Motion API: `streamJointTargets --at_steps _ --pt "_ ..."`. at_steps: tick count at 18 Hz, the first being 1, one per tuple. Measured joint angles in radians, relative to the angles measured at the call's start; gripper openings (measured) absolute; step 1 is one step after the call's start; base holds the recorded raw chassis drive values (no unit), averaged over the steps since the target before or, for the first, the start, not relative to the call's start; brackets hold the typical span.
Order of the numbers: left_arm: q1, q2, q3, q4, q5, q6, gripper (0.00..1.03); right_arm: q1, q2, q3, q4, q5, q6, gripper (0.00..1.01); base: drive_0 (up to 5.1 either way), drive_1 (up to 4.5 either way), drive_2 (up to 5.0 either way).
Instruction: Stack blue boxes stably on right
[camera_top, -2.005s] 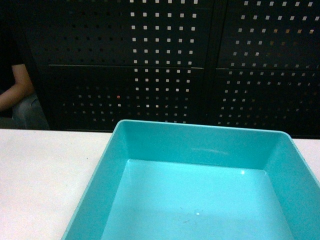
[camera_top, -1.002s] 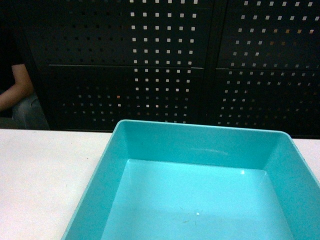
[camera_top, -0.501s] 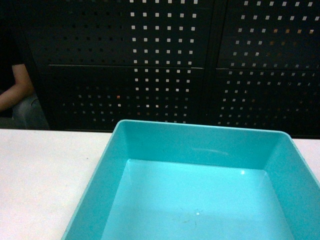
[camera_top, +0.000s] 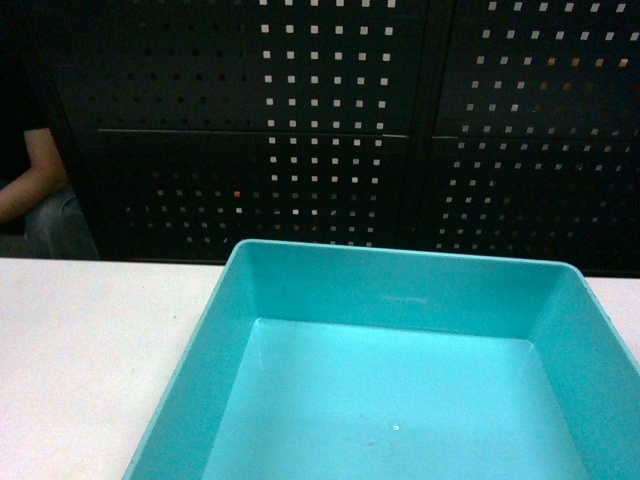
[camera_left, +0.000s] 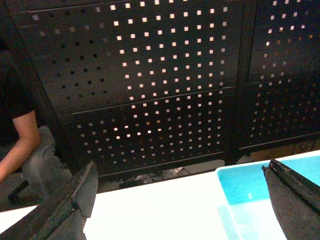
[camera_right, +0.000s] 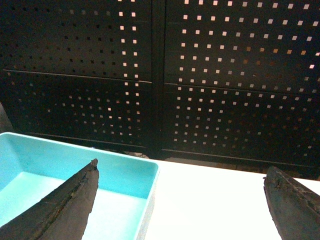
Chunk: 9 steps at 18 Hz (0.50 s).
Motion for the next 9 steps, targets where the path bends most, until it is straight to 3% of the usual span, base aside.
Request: streamJointTargets --at_steps 4,6,9 --pt "-0.064 0.334 0.205 -0.083 0.011 0.020 0.98 0.186 0.369 0.206 -0.064 0.099 -0.065 0.98 0.0 0.00 0.0" --pt "-0.062 0.443 0.268 -0.116 0.009 0.020 0.98 0.231 0.492 0.287 -0.083 0.124 -0.083 0.98 0.0 0.00 0.0" --pt "-0.039 0.636 0.348 -0.116 -0.030 0.031 0.98 0.248 0.691 0.386 -0.117 0.138 -0.104 0.98 0.0 0.00 0.0"
